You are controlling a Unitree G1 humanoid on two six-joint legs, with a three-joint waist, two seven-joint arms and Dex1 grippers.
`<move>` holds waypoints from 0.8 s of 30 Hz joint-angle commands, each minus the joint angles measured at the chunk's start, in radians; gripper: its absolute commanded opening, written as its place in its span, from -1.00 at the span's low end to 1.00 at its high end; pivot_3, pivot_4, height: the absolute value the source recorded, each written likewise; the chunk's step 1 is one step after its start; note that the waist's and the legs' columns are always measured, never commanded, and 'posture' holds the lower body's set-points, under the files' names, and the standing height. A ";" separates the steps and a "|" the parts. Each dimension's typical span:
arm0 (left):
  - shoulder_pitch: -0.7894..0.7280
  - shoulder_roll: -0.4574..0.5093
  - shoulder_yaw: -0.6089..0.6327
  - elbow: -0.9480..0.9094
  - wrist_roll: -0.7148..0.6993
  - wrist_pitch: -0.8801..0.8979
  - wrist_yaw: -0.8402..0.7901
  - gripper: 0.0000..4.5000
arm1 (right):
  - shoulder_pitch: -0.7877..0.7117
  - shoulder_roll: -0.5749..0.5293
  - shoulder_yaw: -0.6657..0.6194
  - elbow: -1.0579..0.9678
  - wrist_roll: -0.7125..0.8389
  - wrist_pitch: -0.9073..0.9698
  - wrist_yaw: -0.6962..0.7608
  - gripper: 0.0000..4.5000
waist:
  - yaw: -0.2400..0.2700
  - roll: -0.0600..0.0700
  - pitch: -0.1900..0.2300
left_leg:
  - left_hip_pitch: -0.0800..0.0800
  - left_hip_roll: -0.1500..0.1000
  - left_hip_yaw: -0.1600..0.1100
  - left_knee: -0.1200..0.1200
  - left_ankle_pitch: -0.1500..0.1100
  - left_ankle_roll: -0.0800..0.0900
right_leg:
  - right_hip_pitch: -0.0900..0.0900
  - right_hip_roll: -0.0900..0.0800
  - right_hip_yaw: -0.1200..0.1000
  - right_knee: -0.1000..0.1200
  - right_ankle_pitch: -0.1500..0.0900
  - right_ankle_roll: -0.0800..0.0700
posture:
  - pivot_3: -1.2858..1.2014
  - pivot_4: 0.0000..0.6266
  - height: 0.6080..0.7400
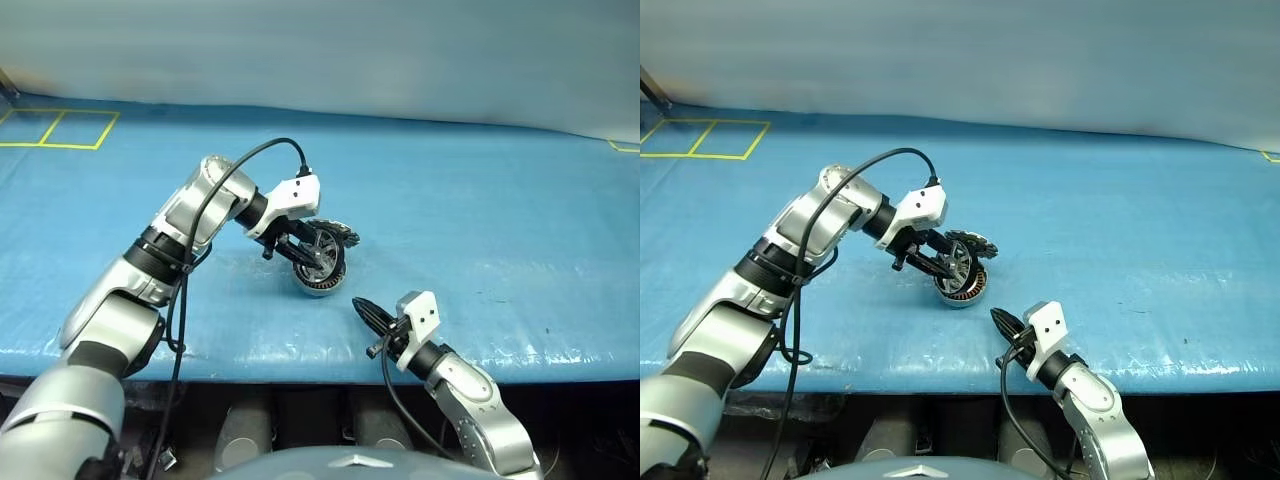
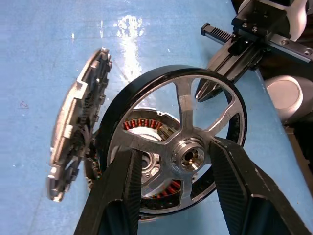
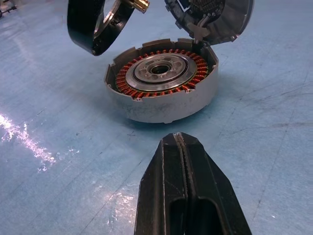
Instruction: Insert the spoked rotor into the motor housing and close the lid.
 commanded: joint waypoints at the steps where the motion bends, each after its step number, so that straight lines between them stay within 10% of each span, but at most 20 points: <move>1: -0.049 -0.028 -0.010 0.092 0.043 -0.068 0.002 -0.19 | 0.002 0.013 0.002 -0.020 -0.007 -0.034 -0.014 -1.00 | -0.001 0.000 0.000 | 0.000 0.000 0.000 0.000 0.000 0.000 | 0.000 0.000 0.000 0.000 0.000 0.000 | 0.03 -0.52 1.00; 24: -0.110 -0.095 -0.029 0.227 0.139 -0.106 -0.105 -0.19 | 0.037 0.036 0.011 0.029 -0.018 -0.113 -0.021 -1.00 | 0.002 0.000 0.000 | -0.003 0.001 -0.001 0.000 0.000 0.001 | -0.002 0.000 0.000 0.000 0.000 0.000 | 0.03 -0.52 1.00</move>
